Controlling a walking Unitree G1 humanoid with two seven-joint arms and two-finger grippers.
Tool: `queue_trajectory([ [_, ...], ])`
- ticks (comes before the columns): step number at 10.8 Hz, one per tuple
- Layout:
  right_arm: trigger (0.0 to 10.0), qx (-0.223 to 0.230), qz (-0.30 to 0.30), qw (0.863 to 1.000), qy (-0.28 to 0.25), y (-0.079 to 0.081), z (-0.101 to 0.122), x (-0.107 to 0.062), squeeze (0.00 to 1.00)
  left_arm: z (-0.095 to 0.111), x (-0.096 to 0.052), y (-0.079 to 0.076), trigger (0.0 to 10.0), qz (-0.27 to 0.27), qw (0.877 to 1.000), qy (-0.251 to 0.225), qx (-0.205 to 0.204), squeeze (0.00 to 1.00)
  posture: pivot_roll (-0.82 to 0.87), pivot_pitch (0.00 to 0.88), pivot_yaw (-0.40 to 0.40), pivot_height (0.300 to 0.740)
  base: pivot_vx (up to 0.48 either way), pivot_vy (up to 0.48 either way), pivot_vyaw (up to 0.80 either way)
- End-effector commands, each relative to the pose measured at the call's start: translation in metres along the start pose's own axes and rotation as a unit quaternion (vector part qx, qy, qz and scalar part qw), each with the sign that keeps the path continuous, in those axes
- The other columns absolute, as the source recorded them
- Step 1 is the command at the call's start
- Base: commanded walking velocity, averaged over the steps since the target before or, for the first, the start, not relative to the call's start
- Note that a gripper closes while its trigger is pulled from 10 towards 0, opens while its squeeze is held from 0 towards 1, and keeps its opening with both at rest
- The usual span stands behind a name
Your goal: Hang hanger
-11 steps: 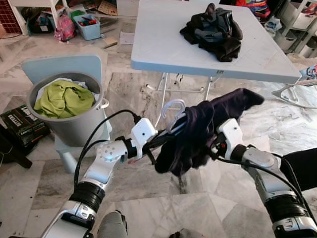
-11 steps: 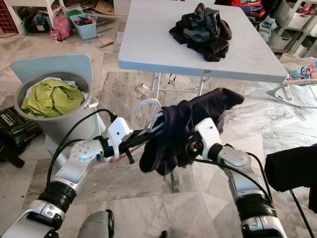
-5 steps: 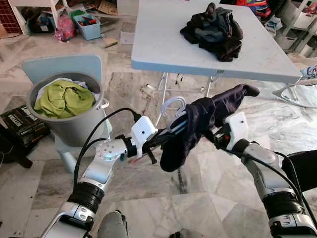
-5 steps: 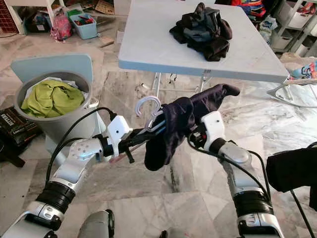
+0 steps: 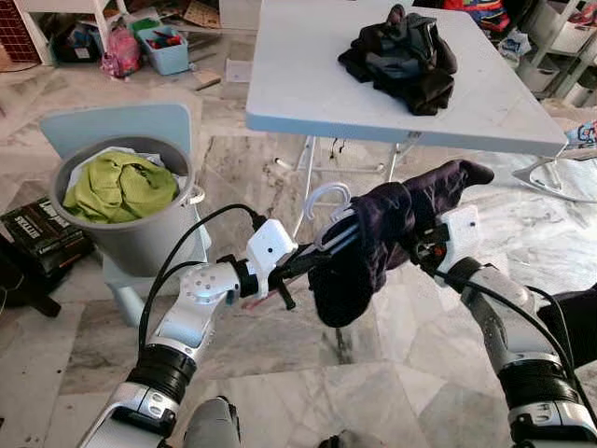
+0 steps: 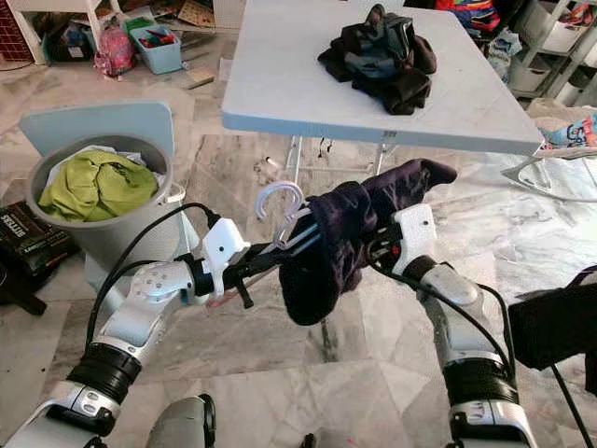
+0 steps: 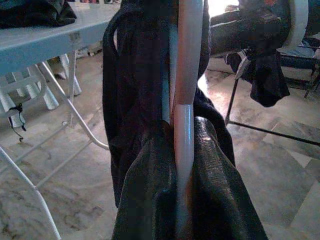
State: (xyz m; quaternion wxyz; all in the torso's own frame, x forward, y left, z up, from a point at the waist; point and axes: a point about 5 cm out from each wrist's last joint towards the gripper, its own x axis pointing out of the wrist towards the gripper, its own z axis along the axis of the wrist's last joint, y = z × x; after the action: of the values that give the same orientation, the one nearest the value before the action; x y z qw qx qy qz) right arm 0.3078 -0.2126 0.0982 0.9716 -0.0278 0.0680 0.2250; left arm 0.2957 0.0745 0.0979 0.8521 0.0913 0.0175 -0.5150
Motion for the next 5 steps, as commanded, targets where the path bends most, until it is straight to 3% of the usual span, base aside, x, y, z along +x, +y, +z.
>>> queue_trajectory([
  [1,0.0,0.003,-0.012,1.0,-0.022,-0.004,0.01,0.0,0.0,0.007,0.003,-0.003,0.0,-0.008,1.0,-0.015,0.008,0.0,-0.05,0.06,-0.059,0.74,0.0,0.0,0.0],
  [5,0.0,0.004,-0.072,0.996,-0.053,-0.017,0.022,-0.001,0.0,0.002,0.001,-0.002,0.0,-0.004,1.0,-0.002,0.012,0.0,-0.06,0.064,-0.062,0.74,0.0,0.0,0.0],
])
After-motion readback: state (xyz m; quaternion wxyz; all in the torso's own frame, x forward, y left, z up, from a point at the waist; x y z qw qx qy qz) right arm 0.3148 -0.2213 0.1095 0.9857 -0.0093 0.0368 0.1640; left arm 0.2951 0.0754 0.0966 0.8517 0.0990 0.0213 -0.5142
